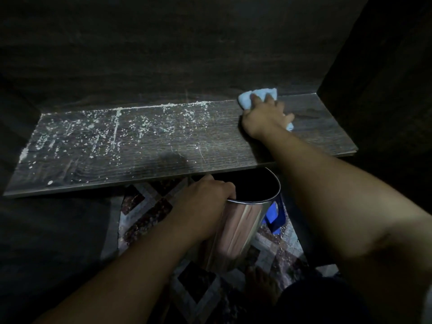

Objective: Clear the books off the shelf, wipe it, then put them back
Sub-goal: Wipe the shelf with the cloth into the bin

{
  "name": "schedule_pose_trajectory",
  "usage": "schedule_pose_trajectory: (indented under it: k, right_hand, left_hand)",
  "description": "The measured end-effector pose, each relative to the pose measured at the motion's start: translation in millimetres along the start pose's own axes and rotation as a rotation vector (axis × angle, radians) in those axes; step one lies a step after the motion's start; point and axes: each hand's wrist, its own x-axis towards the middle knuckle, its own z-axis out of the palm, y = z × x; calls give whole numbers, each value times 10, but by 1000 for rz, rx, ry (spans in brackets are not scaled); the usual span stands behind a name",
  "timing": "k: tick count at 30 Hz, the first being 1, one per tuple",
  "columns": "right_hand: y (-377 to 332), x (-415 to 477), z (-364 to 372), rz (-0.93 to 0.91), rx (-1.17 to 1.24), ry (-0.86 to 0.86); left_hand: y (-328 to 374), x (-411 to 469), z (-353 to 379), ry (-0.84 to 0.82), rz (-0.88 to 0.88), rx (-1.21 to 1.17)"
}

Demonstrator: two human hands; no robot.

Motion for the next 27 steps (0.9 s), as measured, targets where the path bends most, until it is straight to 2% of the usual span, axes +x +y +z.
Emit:
schedule_pose_trajectory:
  k: [7,13,23,27]
  right_hand:
    - [-394,-108,149,-146,123,72]
    - [-579,-134,204,-222,47,59]
    - [-273,-440,248,-609,-41,16]
    - [-20,-768,264,-711,149,45]
  left_hand:
    - [-108,-116,-44,1,-18,2]
    - [-167,-178,-92,1,-47,18]
    - [-243,-277,-174,-26,-80,6]
    - [-293,-313,-147,7,-61,17]
